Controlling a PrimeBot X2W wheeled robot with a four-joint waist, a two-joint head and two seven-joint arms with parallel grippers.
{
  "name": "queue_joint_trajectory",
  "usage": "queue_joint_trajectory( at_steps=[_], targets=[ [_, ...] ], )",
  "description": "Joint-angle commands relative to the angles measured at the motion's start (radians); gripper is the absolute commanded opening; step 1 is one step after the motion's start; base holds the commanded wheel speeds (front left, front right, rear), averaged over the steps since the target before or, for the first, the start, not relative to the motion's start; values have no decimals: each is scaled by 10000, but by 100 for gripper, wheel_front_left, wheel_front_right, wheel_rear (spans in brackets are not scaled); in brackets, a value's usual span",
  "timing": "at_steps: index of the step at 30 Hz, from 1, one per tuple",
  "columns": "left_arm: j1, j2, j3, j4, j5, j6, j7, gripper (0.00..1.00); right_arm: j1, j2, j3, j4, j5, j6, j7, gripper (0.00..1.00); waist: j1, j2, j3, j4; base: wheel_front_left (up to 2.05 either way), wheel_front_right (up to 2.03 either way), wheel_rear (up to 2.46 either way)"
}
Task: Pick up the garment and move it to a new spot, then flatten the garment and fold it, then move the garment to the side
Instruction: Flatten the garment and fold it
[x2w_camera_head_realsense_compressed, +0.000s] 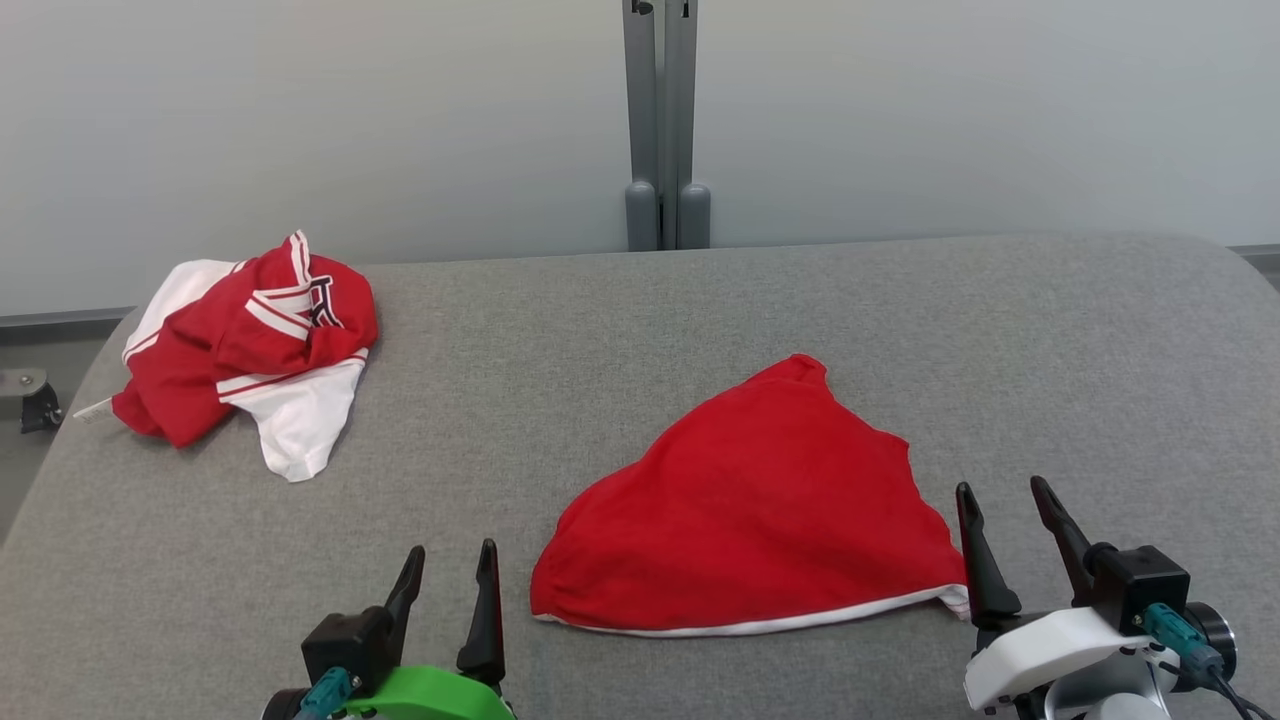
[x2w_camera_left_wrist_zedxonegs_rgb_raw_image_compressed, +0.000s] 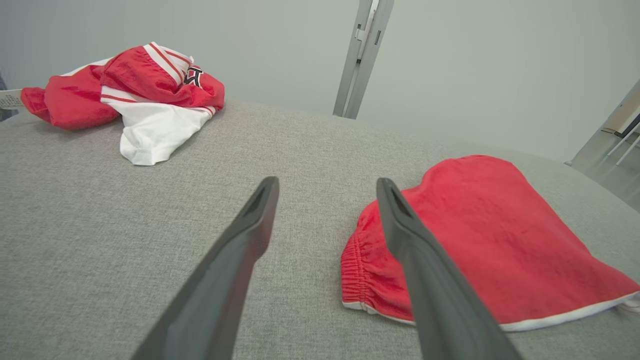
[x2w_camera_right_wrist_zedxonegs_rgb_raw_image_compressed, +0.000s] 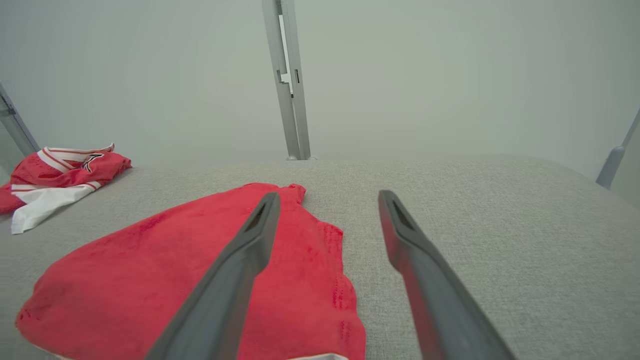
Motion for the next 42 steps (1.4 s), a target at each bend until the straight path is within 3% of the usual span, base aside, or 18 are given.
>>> queue_joint_trajectory(
  at_steps=[1,20,31,42],
  targets=[
    [157,23,52,-48,114,57,-9,100,143,-34,34,-39,73,-12,-33,100,0,0,-30,21,0,0,0],
    [197,23,-19,-222,73,177,-9,100,8,-31,246,64,179,-12,-34,100,0,0,145,-35,0,0,0],
    [-629,128,-873,2429,286,-176,658,100,-188,-32,164,-8,-13,-12,-33,100,0,0,689,-347,0,0,0],
    [-1570,57,-1052,3999,35,-429,266,100,-379,-32,146,-9,-83,-12,-34,100,0,0,1170,-879,0,0,0]
  ],
)
